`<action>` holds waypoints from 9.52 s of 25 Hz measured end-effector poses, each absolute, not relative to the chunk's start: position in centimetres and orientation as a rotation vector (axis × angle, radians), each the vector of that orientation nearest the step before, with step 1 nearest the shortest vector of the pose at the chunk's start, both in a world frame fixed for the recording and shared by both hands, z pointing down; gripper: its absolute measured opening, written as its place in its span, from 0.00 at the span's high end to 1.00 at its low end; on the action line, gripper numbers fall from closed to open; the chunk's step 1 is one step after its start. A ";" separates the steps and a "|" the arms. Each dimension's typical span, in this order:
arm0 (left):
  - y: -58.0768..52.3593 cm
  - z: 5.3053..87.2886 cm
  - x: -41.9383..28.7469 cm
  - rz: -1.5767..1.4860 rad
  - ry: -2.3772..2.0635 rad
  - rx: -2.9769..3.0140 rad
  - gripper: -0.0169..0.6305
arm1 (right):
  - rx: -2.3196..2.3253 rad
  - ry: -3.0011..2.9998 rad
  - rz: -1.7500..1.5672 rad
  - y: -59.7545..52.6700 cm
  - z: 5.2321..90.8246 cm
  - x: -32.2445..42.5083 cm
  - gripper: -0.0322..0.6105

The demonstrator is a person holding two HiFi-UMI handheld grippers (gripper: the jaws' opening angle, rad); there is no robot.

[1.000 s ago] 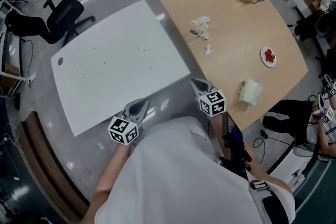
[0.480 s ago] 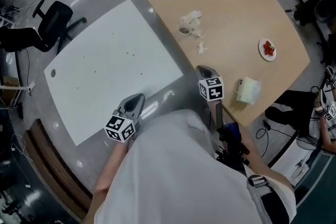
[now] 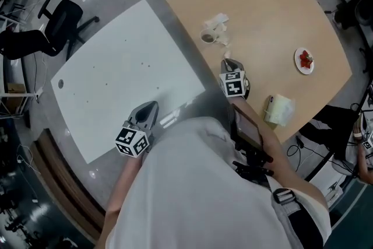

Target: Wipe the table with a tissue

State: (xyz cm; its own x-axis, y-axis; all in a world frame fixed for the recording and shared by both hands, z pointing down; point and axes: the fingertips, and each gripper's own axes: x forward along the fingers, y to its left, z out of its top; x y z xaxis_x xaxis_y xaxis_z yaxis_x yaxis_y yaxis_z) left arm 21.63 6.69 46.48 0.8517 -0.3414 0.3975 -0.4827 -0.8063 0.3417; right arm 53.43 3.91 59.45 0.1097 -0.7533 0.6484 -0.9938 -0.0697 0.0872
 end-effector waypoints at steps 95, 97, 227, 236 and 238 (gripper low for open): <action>3.4 50.6 -1.0 0.350 -0.724 2.408 0.96 | 1.193 -1.924 0.568 1.9 63.0 22.3 0.87; 3.5 50.6 -1.4 0.355 -0.705 2.418 0.96 | 1.209 -1.922 0.582 2.4 63.1 21.4 0.87; 0.1 49.8 -1.8 0.398 -0.967 2.322 0.96 | 0.935 -1.990 0.444 -14.1 63.0 24.5 0.87; 0.4 49.8 -0.6 0.414 -0.952 2.332 0.96 | 0.785 -1.975 0.363 -12.1 63.0 22.2 0.87; 0.5 49.8 -0.4 0.416 -0.954 2.332 0.96 | 0.757 -1.975 0.329 -11.5 62.9 21.6 0.87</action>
State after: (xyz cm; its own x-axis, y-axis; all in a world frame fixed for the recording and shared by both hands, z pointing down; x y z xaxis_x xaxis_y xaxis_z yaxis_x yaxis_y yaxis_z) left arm -0.41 0.49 49.82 0.6955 -0.5348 0.4799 -0.7156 -0.5761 0.3951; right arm 21.55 -11.51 62.90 -0.3471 -0.3724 0.8607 -0.6316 0.7713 0.0790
